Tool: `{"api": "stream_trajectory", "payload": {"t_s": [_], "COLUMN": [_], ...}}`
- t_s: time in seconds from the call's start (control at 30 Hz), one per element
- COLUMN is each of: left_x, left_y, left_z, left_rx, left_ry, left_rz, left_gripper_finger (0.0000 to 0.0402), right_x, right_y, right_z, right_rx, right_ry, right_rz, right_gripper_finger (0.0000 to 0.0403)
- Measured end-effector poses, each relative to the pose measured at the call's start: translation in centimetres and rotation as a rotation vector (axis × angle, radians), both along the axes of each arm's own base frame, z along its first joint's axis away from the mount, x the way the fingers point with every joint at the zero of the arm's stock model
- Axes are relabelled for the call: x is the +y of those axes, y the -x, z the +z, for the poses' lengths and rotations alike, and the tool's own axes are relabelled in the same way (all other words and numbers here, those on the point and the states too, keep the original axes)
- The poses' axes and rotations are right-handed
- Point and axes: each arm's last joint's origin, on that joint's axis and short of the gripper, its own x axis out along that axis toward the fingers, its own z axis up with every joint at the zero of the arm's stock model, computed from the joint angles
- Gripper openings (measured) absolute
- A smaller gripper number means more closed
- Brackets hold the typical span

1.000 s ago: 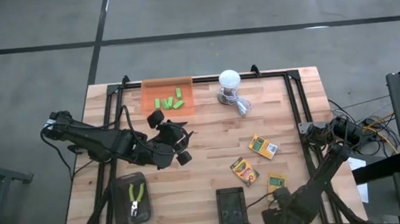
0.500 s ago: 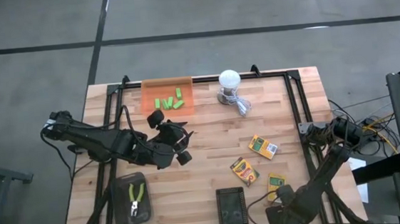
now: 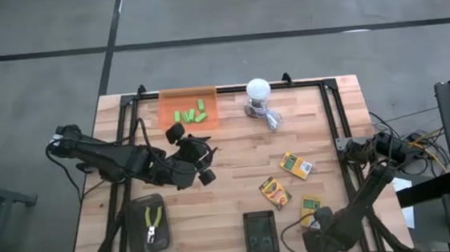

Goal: Pick & Place School Supplies
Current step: Put the green hole puncher into the left black bin

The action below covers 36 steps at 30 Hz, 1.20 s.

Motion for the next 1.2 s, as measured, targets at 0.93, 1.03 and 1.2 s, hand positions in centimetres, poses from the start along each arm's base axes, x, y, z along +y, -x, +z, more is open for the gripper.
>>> {"api": "stream_trajectory", "payload": {"t_s": [0.93, 1.03, 1.2], "left_x": [0.1, 0.0, 0.0], "left_y": [0.0, -0.1, -0.2], "left_z": [-0.7, -1.0, -1.0], "left_rx": [0.017, 0.014, -0.001], "left_ry": [-0.006, -0.001, 0.005], "left_rz": [0.007, 0.01, 0.01], "left_gripper_finger": [0.0177, 0.0177, 0.0177], "right_x": [0.1, -0.1, -0.3], "right_y": [0.6, 0.7, 0.7], "right_z": [-2.3, -2.4, -2.4], "right_rx": [-0.165, -0.158, -0.156], "right_ry": [-0.018, -0.009, 0.015], "right_rz": [0.005, -0.007, -0.001], "right_gripper_finger": [0.0221, 0.0221, 0.0221]}}
